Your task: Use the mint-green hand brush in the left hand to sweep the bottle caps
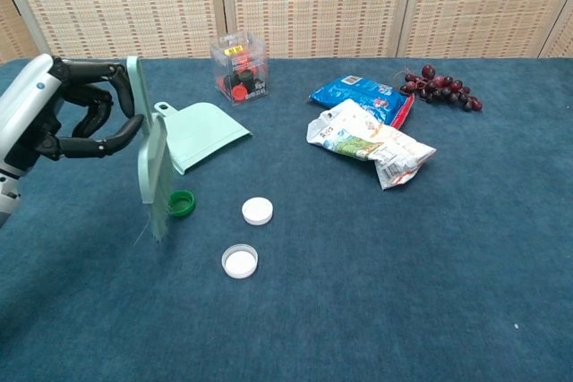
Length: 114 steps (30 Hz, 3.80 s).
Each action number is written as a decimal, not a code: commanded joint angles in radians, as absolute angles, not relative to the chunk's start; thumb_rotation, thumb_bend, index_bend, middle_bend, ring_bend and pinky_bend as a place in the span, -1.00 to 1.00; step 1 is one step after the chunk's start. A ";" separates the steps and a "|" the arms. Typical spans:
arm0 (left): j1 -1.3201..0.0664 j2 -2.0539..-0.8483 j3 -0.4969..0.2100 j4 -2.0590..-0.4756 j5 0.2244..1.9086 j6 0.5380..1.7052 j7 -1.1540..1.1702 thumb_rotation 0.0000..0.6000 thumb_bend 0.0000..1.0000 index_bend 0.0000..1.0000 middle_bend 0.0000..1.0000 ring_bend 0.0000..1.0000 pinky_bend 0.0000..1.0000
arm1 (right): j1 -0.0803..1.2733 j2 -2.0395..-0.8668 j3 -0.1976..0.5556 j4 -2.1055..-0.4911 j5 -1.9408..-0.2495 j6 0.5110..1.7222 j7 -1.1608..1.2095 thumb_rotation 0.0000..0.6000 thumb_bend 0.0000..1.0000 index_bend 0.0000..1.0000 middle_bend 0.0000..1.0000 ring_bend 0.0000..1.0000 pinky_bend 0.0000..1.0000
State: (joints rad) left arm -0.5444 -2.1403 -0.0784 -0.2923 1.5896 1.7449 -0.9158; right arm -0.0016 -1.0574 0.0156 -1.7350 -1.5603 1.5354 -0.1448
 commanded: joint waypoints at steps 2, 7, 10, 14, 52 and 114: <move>-0.541 -2.150 -0.064 -0.262 1.591 1.714 -0.903 1.00 0.48 0.62 0.97 0.71 0.81 | -0.003 -1.058 0.015 -1.737 -1.561 1.537 -0.146 1.00 -0.65 -1.00 -1.00 -1.00 -1.00; -0.546 -2.160 -0.064 -0.237 1.583 1.691 -0.899 1.00 0.51 0.63 0.98 0.71 0.81 | -0.005 -1.056 0.018 -1.737 -1.559 1.542 -0.144 1.00 -0.65 -1.00 -1.00 -1.00 -1.00; -0.545 -2.163 -0.060 -0.227 1.582 1.682 -0.899 1.00 0.52 0.63 0.98 0.72 0.80 | -0.005 -1.056 0.018 -1.736 -1.558 1.541 -0.144 1.00 -0.65 -1.00 -1.00 -1.00 -1.00; -0.546 -2.168 -0.057 -0.220 1.580 1.678 -0.901 1.00 0.52 0.63 0.98 0.72 0.80 | -0.004 -1.056 0.018 -1.737 -1.557 1.537 -0.144 1.00 -0.65 -1.00 -1.00 -1.00 -1.00; -0.640 -2.248 -0.030 -0.302 1.620 1.744 -0.949 1.00 0.52 0.63 0.99 0.72 0.80 | -0.013 -1.034 0.022 -1.735 -1.556 1.552 -0.095 1.00 -0.65 -1.00 -1.00 -1.00 -1.00; -0.413 -1.861 0.083 -0.371 1.674 1.824 -0.679 1.00 -0.15 -0.53 -0.68 -0.09 0.33 | 0.002 -1.052 0.017 -1.757 -1.542 1.514 -0.160 1.00 -0.65 -1.00 -1.00 -1.00 -1.00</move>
